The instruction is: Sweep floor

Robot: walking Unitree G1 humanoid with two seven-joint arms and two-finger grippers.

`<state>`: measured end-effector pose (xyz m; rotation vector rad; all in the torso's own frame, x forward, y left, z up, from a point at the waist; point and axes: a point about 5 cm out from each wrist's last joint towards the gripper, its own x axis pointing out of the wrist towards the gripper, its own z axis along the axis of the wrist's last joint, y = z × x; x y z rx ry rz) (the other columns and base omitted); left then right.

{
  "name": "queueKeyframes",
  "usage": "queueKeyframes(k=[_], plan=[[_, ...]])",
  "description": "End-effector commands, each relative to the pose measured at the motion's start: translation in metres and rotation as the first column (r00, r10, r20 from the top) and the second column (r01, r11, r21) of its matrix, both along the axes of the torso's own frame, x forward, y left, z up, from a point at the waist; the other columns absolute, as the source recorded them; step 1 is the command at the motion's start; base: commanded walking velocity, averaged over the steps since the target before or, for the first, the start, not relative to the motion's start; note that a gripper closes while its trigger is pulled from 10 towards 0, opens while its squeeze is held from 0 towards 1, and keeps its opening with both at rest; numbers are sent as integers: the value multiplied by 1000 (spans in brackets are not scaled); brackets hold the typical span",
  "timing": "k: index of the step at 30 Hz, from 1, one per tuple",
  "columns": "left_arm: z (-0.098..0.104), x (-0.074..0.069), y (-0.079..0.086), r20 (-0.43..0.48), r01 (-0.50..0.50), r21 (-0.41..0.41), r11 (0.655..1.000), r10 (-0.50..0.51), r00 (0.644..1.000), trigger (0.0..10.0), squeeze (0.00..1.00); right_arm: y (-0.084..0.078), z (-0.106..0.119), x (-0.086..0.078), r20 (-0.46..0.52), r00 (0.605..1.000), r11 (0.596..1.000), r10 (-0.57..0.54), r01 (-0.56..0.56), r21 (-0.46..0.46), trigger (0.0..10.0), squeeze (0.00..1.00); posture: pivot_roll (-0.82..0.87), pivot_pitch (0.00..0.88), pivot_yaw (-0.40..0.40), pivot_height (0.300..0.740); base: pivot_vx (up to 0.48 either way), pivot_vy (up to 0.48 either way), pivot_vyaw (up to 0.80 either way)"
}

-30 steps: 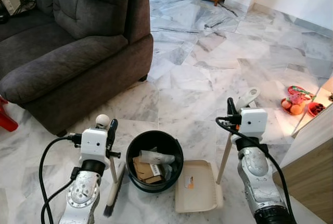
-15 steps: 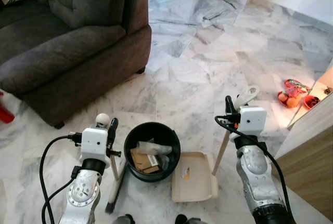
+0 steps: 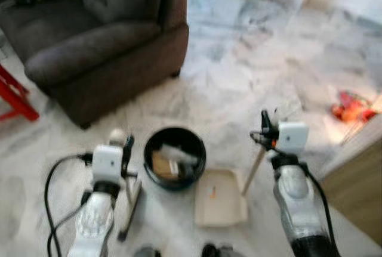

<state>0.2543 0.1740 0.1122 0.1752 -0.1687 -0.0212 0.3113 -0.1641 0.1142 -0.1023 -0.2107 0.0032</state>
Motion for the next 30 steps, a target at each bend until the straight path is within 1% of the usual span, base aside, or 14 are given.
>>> queueKeyframes(k=[1, 15, 19, 30], plan=[[4, -1, 2, 26, -5, 6, 1000, 5, 1000, 10000, 0, 1, 4, 0, 26, 1000, 1000, 6, -6, 3, 10000, 0, 145, 160, -32, 740, -274, 0, 0], [4, -1, 0, 29, -1, 2, 1000, 1, 1000, 10000, 0, 0, 2, 1, 14, 1000, 1000, 9, -8, -1, 10000, 0, 149, 156, -36, 740, -290, 0, 0], [3, 0, 0, 27, -6, 9, 1000, 5, 1000, 10000, 0, 0, 1, 2, 6, 1000, 1000, 9, -9, 8, 10000, 0, 148, 153, -38, 740, 0, 0, 0], [3, 0, 0, 27, -3, 8, 1000, 3, 1000, 10000, 0, 2, -2, 3, -10, 1000, 1000, 10, -10, 3, 10000, 0, 148, 140, -34, 740, 0, 0, -772]])
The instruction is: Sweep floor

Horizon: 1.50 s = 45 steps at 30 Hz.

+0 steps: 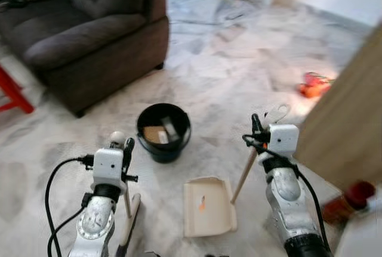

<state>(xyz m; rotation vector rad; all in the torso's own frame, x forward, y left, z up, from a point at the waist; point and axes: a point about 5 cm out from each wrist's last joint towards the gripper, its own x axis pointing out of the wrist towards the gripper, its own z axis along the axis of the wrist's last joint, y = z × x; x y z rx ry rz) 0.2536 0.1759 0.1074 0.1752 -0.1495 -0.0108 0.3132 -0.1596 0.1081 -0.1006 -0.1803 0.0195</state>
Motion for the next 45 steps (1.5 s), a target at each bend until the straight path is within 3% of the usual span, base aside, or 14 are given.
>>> queueKeyframes(k=[1, 18, 32, 45], plan=[[7, 1, -2, 45, 9, 9, 1000, -10, 999, 10000, 0, -2, 4, 1, 21, 1000, 1000, -6, 5, 3, 10000, 0, 149, 139, -34, 740, 0, 0, -800], [6, 2, -3, 33, 9, 37, 999, -10, 999, 10000, 0, -4, 3, 1, 13, 1000, 1000, -15, 15, -6, 10000, 0, 147, 153, -37, 740, 0, 0, -800], [6, 3, -2, 34, 2, 37, 999, -3, 999, 10000, 0, -5, 2, 1, 7, 1000, 1000, -23, 23, -14, 10000, 0, 148, 160, -38, 740, 0, -279, -800], [6, 3, -2, 34, 4, 49, 999, -6, 999, 10000, 0, -5, 1, 1, 5, 1000, 999, -28, 28, -18, 10000, 0, 148, 161, -38, 740, 0, 0, -800]])
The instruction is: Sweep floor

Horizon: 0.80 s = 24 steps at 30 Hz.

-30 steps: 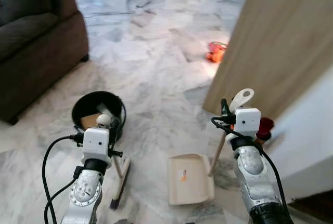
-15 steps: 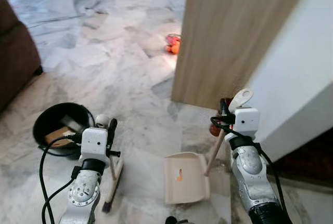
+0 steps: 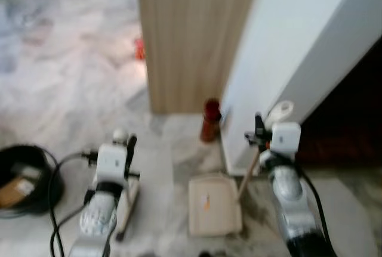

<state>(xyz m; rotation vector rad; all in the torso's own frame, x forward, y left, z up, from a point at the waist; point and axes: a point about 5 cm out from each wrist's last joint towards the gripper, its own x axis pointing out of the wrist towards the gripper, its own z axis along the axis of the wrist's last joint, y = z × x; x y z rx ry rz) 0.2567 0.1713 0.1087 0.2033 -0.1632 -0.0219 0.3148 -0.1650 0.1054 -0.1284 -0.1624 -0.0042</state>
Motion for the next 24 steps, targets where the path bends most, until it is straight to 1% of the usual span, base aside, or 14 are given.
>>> queueKeyframes(k=[1, 5, 24], plan=[[5, 0, 2, 21, -5, 21, 1000, 4, 1000, 10000, 0, 0, 4, 0, 21, 1000, 1000, -1, 1, 7, 10000, 0, 148, 161, -38, 740, 0, 0, -800], [5, 0, 1, 23, -4, 21, 1000, 3, 1000, 10000, 0, 0, 4, 0, 20, 1000, 1000, -2, 2, 8, 10000, 0, 145, 162, -37, 740, 0, -363, -800], [4, 1, 0, 23, 3, 20, 1000, -4, 1000, 10000, 0, -1, 2, -1, 13, 1000, 1000, -11, 11, 6, 10000, 0, 146, 153, -36, 740, 0, 0, -800]])
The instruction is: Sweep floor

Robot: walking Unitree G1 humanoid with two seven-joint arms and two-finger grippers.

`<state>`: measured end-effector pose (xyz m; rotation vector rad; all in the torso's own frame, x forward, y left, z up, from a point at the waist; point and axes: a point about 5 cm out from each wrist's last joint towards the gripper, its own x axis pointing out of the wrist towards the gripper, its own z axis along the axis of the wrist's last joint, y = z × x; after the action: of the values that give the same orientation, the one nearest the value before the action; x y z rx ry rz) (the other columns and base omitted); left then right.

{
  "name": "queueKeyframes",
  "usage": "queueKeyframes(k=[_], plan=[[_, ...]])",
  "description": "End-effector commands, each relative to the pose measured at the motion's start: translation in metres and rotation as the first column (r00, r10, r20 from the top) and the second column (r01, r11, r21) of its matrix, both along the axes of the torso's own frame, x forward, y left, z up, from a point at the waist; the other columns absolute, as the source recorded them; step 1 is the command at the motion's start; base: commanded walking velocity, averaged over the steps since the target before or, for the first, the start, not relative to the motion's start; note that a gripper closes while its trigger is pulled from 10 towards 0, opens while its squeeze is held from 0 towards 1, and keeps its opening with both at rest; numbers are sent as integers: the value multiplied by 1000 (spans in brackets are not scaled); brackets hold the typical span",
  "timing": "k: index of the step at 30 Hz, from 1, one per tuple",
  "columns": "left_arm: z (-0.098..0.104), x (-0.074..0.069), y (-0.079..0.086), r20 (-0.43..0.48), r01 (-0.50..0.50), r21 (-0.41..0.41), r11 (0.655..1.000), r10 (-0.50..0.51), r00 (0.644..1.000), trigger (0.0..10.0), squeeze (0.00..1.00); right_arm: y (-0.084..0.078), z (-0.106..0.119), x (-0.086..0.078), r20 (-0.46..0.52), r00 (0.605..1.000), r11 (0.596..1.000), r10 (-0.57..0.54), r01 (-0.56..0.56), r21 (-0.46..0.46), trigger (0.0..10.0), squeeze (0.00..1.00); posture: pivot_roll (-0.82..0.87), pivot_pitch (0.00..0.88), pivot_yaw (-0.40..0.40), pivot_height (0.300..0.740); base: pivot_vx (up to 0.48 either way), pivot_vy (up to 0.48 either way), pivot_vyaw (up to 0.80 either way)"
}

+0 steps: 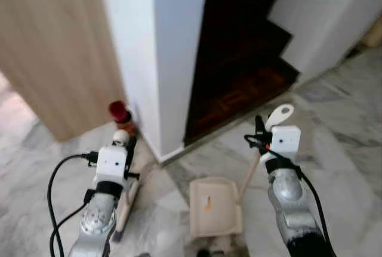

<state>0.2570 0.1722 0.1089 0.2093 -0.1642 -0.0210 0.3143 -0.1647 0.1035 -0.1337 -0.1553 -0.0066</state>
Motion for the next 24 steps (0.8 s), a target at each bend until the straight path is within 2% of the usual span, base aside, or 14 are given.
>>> queueKeyframes(k=[1, 24], plan=[[4, 1, -1, 22, 6, 12, 1000, -6, 1000, 10000, 0, -1, 3, 0, 17, 1000, 1000, -10, 9, 12, 10000, 0, 147, 149, -35, 740, 0, 0, -800], [9, 9, 2, 24, 39, 32, 999, -40, 999, 10000, 0, 8, -11, -8, -13, 999, 997, -43, 43, 59, 10000, 0, 156, 111, 22, 740, 0, 0, -800]])
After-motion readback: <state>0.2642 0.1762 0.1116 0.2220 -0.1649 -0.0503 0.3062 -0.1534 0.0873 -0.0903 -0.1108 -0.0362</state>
